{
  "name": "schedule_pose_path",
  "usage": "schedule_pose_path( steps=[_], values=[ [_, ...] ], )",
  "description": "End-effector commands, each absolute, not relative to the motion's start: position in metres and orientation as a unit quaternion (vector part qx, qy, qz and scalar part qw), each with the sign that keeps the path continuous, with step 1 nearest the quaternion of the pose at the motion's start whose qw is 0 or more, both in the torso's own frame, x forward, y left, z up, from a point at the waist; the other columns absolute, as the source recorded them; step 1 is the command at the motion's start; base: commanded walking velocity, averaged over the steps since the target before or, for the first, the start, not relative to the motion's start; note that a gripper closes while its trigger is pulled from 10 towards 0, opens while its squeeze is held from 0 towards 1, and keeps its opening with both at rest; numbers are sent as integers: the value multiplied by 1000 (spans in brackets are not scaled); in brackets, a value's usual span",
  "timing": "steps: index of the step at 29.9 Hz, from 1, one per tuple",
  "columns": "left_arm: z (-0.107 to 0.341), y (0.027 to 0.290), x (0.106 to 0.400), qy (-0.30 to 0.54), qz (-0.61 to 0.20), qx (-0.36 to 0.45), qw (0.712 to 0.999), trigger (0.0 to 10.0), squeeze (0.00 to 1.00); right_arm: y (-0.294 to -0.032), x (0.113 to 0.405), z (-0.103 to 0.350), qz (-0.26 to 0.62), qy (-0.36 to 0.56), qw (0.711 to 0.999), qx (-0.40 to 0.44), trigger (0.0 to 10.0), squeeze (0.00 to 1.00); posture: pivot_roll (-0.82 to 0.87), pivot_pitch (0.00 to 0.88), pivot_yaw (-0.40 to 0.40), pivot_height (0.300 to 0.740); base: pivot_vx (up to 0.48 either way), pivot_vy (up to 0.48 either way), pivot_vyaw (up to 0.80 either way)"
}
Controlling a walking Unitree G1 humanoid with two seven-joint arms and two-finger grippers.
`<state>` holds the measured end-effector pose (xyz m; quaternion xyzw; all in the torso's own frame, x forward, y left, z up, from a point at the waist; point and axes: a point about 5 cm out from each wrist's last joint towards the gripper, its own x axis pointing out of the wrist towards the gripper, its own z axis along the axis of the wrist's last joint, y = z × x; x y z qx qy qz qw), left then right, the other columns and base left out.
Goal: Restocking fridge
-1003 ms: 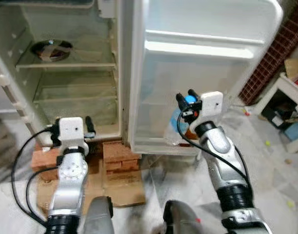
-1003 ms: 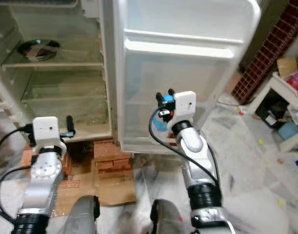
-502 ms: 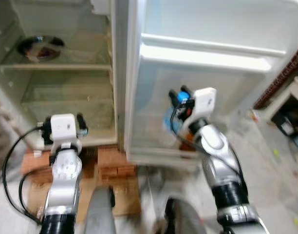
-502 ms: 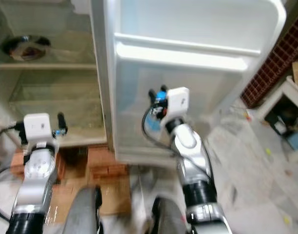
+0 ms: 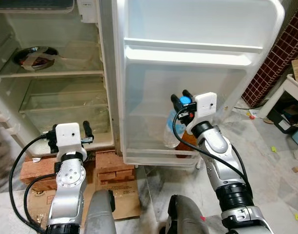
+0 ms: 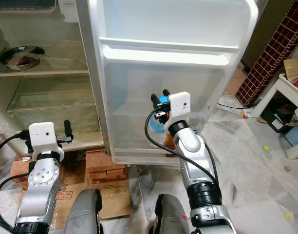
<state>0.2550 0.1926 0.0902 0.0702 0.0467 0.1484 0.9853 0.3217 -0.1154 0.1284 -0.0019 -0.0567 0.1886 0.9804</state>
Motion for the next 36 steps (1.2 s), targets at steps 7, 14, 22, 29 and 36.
schedule_pose_path(
  steps=[7, 14, 22, 29, 36],
  values=[
    [90, 196, 244, 60, 121, 67, 989, 10000, 0, -107, 326, 137, 204, -81, 976, -9, 10000, 0, 132, 45, -71, 548, 0, 0, 0],
    [93, 197, 240, 61, 106, 86, 989, 10000, 0, -101, 327, 140, 218, -97, 971, -16, 10000, 0, 140, 49, -61, 538, 0, 0, 0],
    [99, 200, 237, 45, 123, 102, 986, 10000, 0, -91, 328, 144, 230, -116, 965, -45, 10000, 0, 155, 61, -64, 524, 0, 0, 0],
    [102, 201, 232, 46, 117, 106, 986, 10000, 0, -77, 329, 150, 243, -150, 955, -85, 10000, 0, 179, 83, -63, 484, 0, 0, 0],
    [106, 201, 220, 46, 106, 120, 986, 10000, 0, -61, 332, 154, 254, -192, 936, -148, 10000, 0, 208, 126, -46, 484, 0, 0, 0]
  ],
)
